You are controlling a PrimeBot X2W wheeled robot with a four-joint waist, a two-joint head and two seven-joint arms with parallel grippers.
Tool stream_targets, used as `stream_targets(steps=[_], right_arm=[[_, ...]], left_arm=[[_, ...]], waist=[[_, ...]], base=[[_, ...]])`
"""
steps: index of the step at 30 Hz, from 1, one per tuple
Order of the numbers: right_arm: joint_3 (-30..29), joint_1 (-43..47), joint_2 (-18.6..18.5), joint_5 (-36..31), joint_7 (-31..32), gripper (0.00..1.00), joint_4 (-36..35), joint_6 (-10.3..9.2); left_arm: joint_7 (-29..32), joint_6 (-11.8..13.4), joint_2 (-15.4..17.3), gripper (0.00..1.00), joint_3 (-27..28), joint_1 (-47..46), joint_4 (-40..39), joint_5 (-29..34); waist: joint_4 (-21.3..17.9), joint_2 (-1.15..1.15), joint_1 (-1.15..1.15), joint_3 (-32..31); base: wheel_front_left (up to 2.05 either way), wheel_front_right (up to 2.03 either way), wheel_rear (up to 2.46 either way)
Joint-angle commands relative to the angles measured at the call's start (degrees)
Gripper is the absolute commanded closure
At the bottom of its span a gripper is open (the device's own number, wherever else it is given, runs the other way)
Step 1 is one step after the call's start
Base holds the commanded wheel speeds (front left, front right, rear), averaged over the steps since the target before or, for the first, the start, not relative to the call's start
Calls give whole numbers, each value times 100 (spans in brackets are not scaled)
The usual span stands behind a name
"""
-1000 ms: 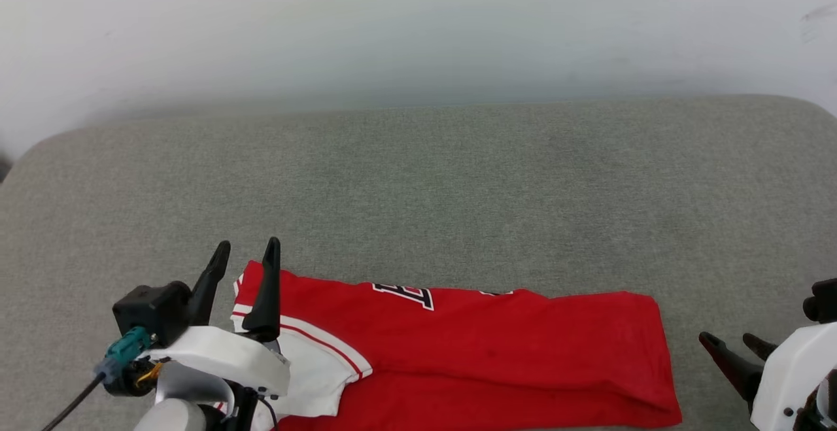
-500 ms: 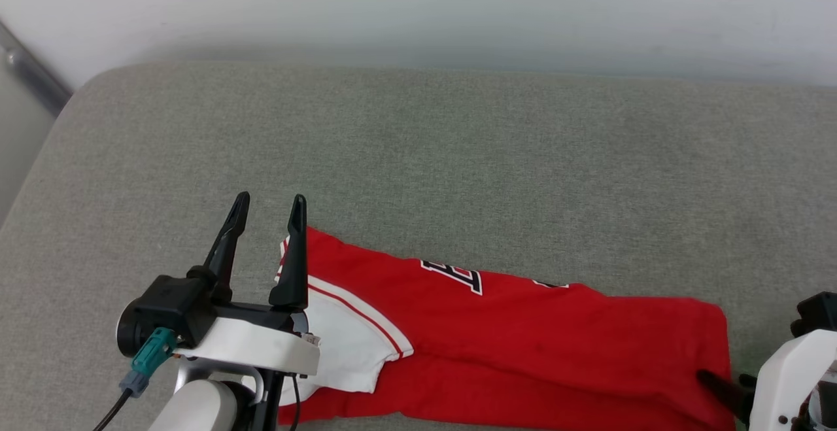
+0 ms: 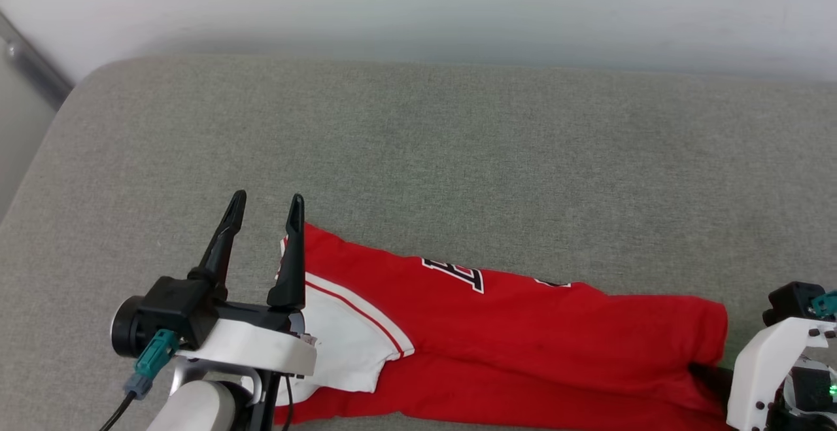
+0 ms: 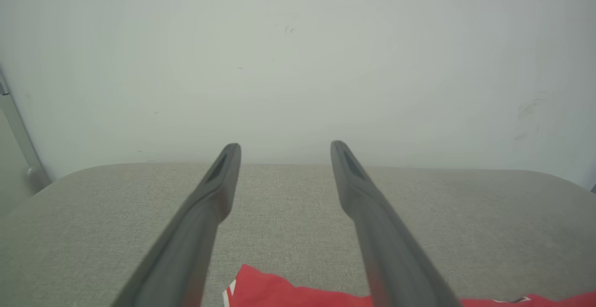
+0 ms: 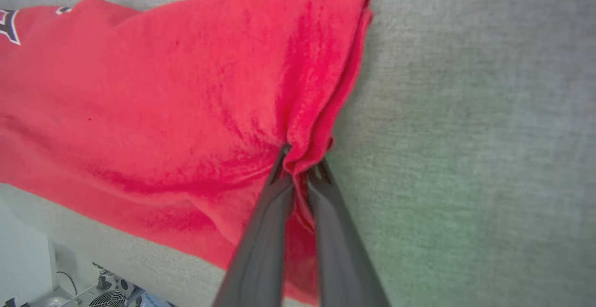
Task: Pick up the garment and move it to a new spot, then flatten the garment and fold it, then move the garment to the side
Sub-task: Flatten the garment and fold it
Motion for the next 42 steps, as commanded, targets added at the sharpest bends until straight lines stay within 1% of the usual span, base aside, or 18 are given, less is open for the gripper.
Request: stream_targets(steps=[1, 6, 11, 14, 20, 23, 25, 28, 33, 34, 36, 39, 42], right_arm=[[102, -60, -25, 47, -69, 100, 23, -2], [266, -154, -231, 154, -158, 100, -112, -2], [53, -146, -260, 78, -43, 100, -39, -2], [-206, -162, -331, 2, -4, 100, 3, -2], [-979, -144, -521, -182, 134, 100, 85, -2], [-1251, -236, -527, -206, 234, 100, 45, -2], [-1393, -307, -347, -55, 422, 100, 41, -2], [-1574, -412, 14, 277, 880, 100, 36, -2], [-1910, -624, 893, 1000, 1725, 100, -77, -1], [-1967, -639, 1007, 1149, 1875, 100, -107, -1], [-2030, -734, 1170, 1473, 2102, 100, -132, -1], [-1912, -806, 1303, 1973, 2338, 100, -18, -1], [-1459, -875, 1314, 2615, 2195, 100, 271, -1]], left_arm=[[-5, 14, 52, 0, 11, 58, 23, 32], [95, 107, 129, 0, 4, 226, -5, 51], [191, 193, 198, 0, 11, 358, -78, 40], [252, 246, 235, 0, 20, 420, -148, 51], [372, 364, 265, 0, -14, 541, -312, 81], [392, 401, 270, 0, -13, 585, -361, 60], [398, 402, 252, 0, -19, 592, -368, 37], [411, 410, 251, 0, -41, 594, -365, 25], [458, 378, 243, 0, -97, 525, -333, 17], [454, 369, 231, 0, -111, 505, -323, 13], [473, 371, 218, 0, -133, 477, -311, 10], [489, 341, 192, 0, -189, 444, -271, 4], [500, 314, 171, 0, -242, 413, -216, -2]], waist=[[-65, 0, -1, -81], [-242, 0, -1, -300], [-368, 0, -1, -420], [-451, 0, -1, -450], [-571, 0, -1, -464], [-629, 0, -1, -440], [-655, 0, -1, -433], [-681, 0, -1, -432], [-636, 0, -1, -453], [-614, 0, -1, -467], [-580, 0, -1, -472], [-505, 0, -1, -499], [-442, 0, -1, -515]], base=[[0, 0, 0], [0, 0, 0], [0, 0, 0], [0, 0, 0], [0, 0, 0], [0, 0, 0], [0, 0, 0], [0, 0, 0], [0, 0, 0], [0, 0, 0], [0, 0, 0], [0, 0, 0], [0, 0, 0]])
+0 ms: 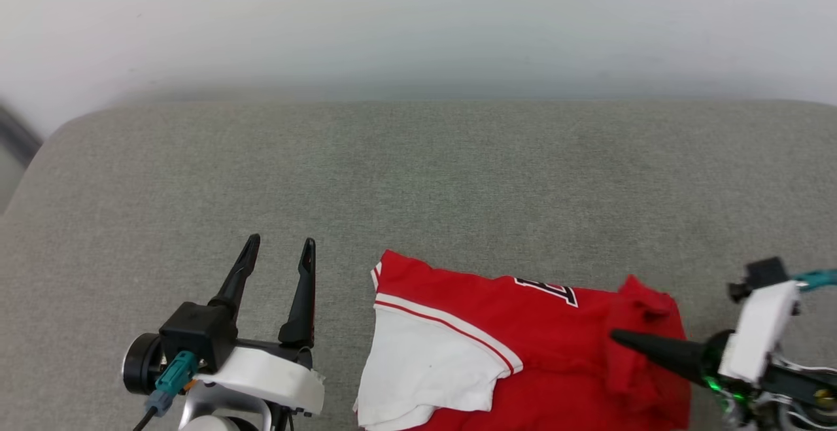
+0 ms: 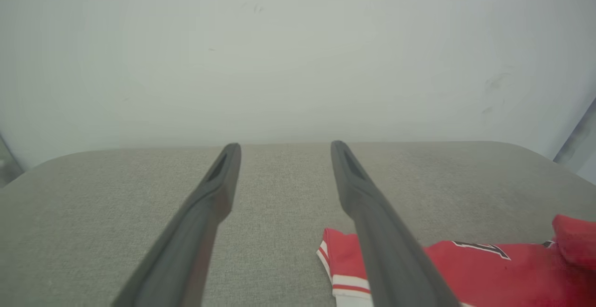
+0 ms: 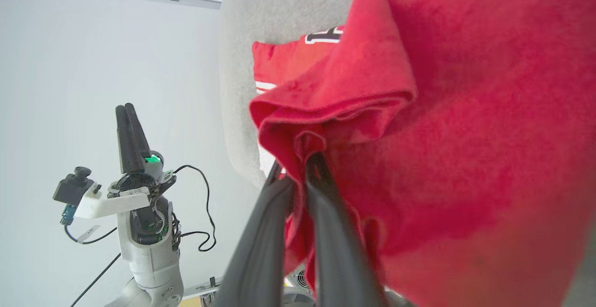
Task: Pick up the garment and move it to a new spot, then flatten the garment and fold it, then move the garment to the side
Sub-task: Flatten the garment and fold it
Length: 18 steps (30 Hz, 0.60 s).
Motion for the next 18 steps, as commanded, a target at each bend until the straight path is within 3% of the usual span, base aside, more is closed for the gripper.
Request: stream_targets(steps=[1, 13, 18], right_arm=[[155, -91, 42, 120, -95, 100, 63, 0], [2626, -667, 33, 1185, -1304, 100, 749, 0], [3351, -972, 30, 1211, -1771, 100, 999, 0]], left_arm=[[7, -11, -15, 0, -30, -84, 22, -3], [-118, -96, -147, 0, -98, -407, 97, 22], [-196, -143, -199, 0, -116, -528, 164, 17]], waist=[[42, 0, 0, -2], [369, 0, 0, 420], [482, 0, 0, 609]], base=[[0, 0, 0], [0, 0, 0], [0, 0, 0]])
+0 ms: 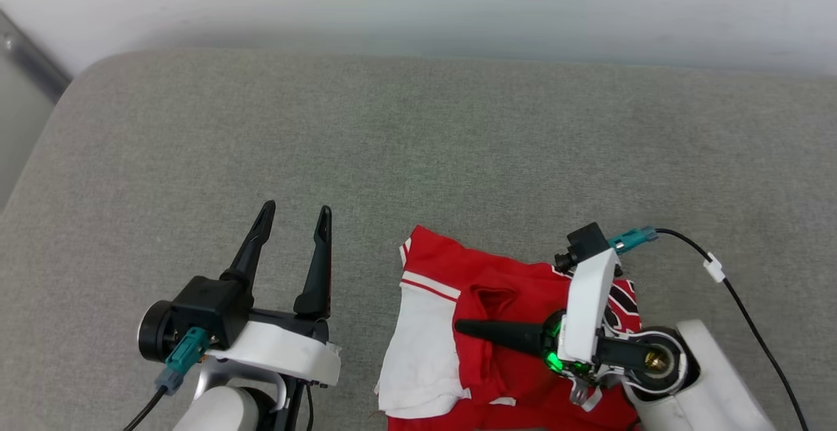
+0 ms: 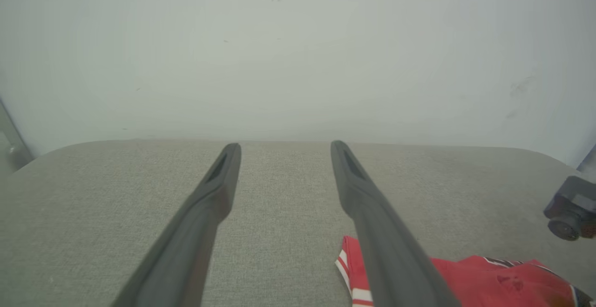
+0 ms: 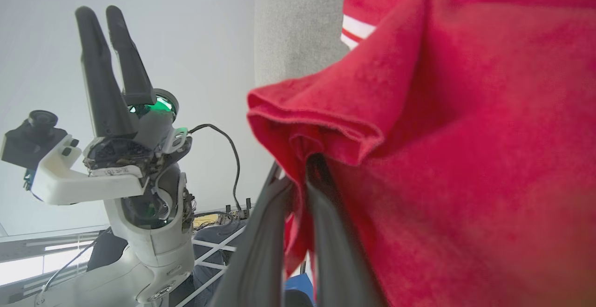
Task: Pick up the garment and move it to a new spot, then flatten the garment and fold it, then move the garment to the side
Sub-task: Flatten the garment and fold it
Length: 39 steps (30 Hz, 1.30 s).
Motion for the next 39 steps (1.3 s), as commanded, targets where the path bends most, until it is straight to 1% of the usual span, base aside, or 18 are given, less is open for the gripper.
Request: stream_targets(steps=[1, 2, 3, 4, 5, 6, 7, 10, 14, 19, 22, 28, 29, 30, 33, 35, 36, 39], right_arm=[[81, -110, 8, -34, -92, 99, 86, 0], [158, -141, 8, -69, -160, 93, 137, 0], [204, -177, 8, -87, -243, 79, 167, 0], [243, -208, 7, -85, -302, 58, 206, 0], [288, -221, 8, -101, -339, 32, 237, 0], [316, -227, 8, -131, -372, 11, 251, 0], [335, -229, 8, -151, -398, 0, 269, 0], [415, -256, -71, -273, -427, 0, 182, 0], [599, -227, -291, -498, -504, 0, -332, 0], [788, -54, -841, -1290, -1143, 0, -1170, 0], [652, 84, -1155, -1845, -1566, 0, -1377, 0], [-147, 493, -1439, -2586, -2073, 0, -1617, 0], [-147, 493, -1439, -2586, -2073, 0, -1617, 0], [-474, 645, -1545, -2945, -2212, 0, -1704, -1], [-916, 891, -1633, -3550, -2546, 0, -1898, -1], [-1140, 1067, -1628, -3933, -2838, 0, -2011, 0], [-1292, 1118, -1614, -4181, -3085, 0, -2079, 0], [-1625, 1361, -1377, -4688, -3724, 0, -2218, 0]], left_arm=[[-38, -33, -15, 0, -5, -66, 29, 15], [-56, -34, -31, 0, -12, -85, 52, 13], [-66, -45, -44, 0, -19, -99, 70, 11], [-78, -51, -58, 0, -28, -107, 93, 6], [-84, -64, -68, 0, -37, -105, 118, 0], [-98, -76, -81, 0, -42, -103, 143, -12], [-108, -81, -84, 0, -42, -100, 163, -22], [-124, -89, -80, 0, -52, -65, 220, -39], [-120, -87, -39, 0, -42, -27, 270, -48], [-101, -42, 11, 0, -13, 20, 308, -78], [-114, -9, 31, 0, 33, 75, 334, -99], [-174, 20, 74, 0, 135, 165, 376, -163], [-174, 20, 74, 0, 135, 165, 376, -163], [-181, 26, 89, 0, 158, 207, 401, -190], [-204, 36, 126, 0, 222, 252, 442, -217], [-225, 49, 141, 0, 261, 280, 469, -242], [-226, 60, 152, 0, 282, 297, 491, -251], [-247, 42, 165, 0, 305, 369, 564, -256]], waist=[[61, 0, 0, 63], [76, 0, 0, 80], [88, 0, 0, 92], [97, 0, 0, 99], [103, 0, 0, 98], [104, 0, 0, 94], [99, 0, 0, 86], [71, 0, 0, 28], [-5, 0, 0, -85], [-156, 0, 0, -205], [-289, 0, 0, -268], [-524, 0, 0, -376], [-524, 0, 0, -376], [-578, 0, 0, -406], [-657, 0, 0, -447], [-699, 0, 0, -471], [-718, 0, 0, -486], [-749, 0, 0, -558]], base=[[0, 0, 0], [0, 0, 0], [0, 0, 0], [0, 0, 0], [0, 0, 0], [0, 0, 0], [0, 0, 0], [0, 0, 0], [0, 0, 0], [0, 0, 0], [0, 0, 0], [0, 0, 0], [0, 0, 0], [0, 0, 0], [0, 0, 0], [0, 0, 0], [0, 0, 0], [0, 0, 0]])
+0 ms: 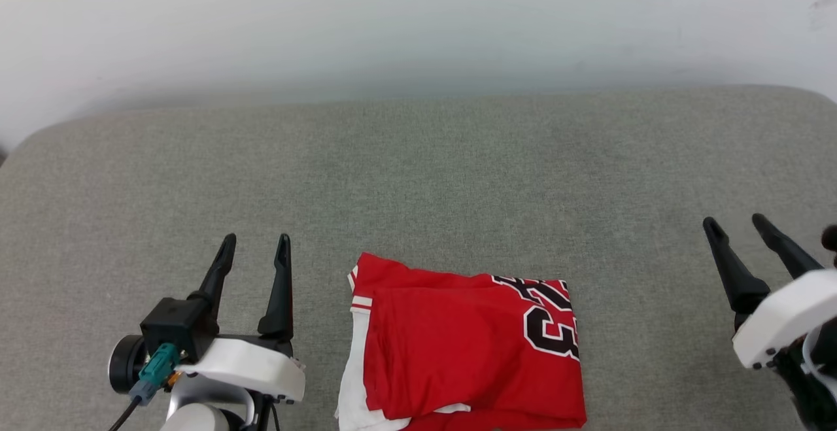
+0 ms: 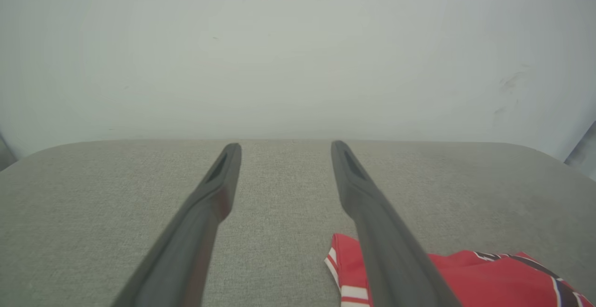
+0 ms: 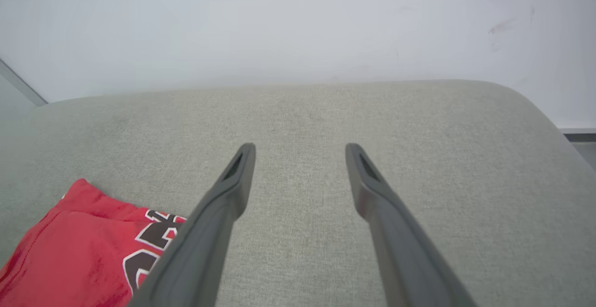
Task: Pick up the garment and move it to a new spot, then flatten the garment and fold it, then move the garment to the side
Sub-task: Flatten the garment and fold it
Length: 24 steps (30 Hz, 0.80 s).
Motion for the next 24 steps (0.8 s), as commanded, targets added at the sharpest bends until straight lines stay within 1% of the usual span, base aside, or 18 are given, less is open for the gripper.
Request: stream_targets(steps=[1, 4, 5, 7, 10, 16, 24], right_arm=[[-106, 173, 184, -220, -330, 0, -110, 0], [-295, 403, 408, -595, -888, 0, -292, 0], [-295, 403, 408, -595, -888, 0, -292, 0], [-297, 571, 529, -757, -1189, 0, -421, 0], [-236, 801, 617, -965, -1469, 0, -540, -1], [-93, 1050, 697, -1101, -1649, 0, -606, -1], [-102, 1053, 778, -1060, -1609, 0, -655, -1]], left_arm=[[-37, -15, 23, 0, 9, 97, 58, -11], [-56, -23, 25, 0, 28, 170, 141, -39], [-56, -23, 25, 0, 28, 170, 141, -39], [-71, -33, 45, 0, 30, 261, 211, -34], [-85, -30, 54, 0, 35, 410, 276, -38], [-104, -68, 2, 0, 25, 562, 384, -41], [-134, -106, -98, 0, 145, 464, 431, -7]], waist=[[-12, 0, 0, -84], [-21, 0, 0, -207], [-21, 0, 0, -207], [-35, 0, 0, -306], [-60, 0, 0, -446], [-68, 0, 0, -539], [-43, 0, 0, -464]], base=[[0, 0, 0], [0, 0, 0], [0, 0, 0], [0, 0, 0], [0, 0, 0], [0, 0, 0], [0, 0, 0]])
